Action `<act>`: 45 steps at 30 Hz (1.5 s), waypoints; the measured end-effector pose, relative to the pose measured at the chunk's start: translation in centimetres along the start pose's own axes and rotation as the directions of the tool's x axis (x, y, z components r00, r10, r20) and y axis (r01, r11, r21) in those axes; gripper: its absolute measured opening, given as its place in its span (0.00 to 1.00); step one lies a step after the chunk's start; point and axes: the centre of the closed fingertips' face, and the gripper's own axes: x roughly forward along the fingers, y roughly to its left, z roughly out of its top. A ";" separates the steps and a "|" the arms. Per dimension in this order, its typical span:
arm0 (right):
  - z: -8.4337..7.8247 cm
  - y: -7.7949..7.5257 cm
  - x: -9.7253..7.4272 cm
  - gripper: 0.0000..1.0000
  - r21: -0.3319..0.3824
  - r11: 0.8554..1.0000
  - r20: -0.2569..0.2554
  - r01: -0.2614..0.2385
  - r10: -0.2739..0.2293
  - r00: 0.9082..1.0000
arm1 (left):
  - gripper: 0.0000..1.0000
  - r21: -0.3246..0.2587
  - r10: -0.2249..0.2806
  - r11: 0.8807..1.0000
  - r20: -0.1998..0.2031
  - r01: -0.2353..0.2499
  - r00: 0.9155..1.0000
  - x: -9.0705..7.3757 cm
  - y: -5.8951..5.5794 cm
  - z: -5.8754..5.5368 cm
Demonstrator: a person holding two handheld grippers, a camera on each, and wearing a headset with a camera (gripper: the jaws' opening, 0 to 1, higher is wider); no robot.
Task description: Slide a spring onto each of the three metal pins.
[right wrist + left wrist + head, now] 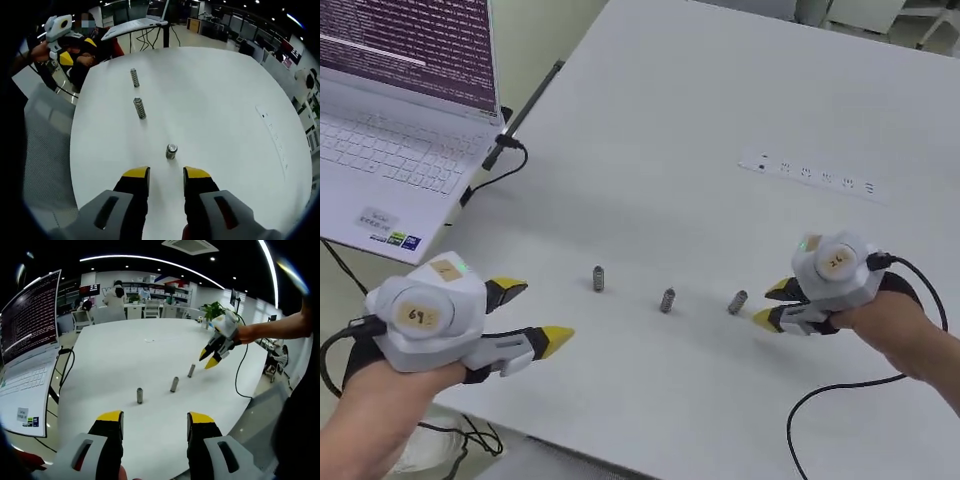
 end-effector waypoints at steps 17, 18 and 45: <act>2.6 3.3 -4.1 0.32 0.151 0.987 0.194 0.058 -0.087 0.977 | 0.46 0.022 -0.012 1.000 0.045 0.011 0.999 -0.6 -0.1 1.3; 2.6 3.6 -4.4 0.32 0.155 0.986 0.199 0.060 -0.091 0.976 | 0.46 0.022 -0.013 1.000 0.047 0.012 0.999 -0.6 0.0 1.4; -0.2 7.3 -11.2 0.47 0.393 0.904 0.295 0.167 -0.296 0.908 | 0.48 0.049 -0.044 0.998 0.086 0.040 0.995 -0.8 0.4 4.7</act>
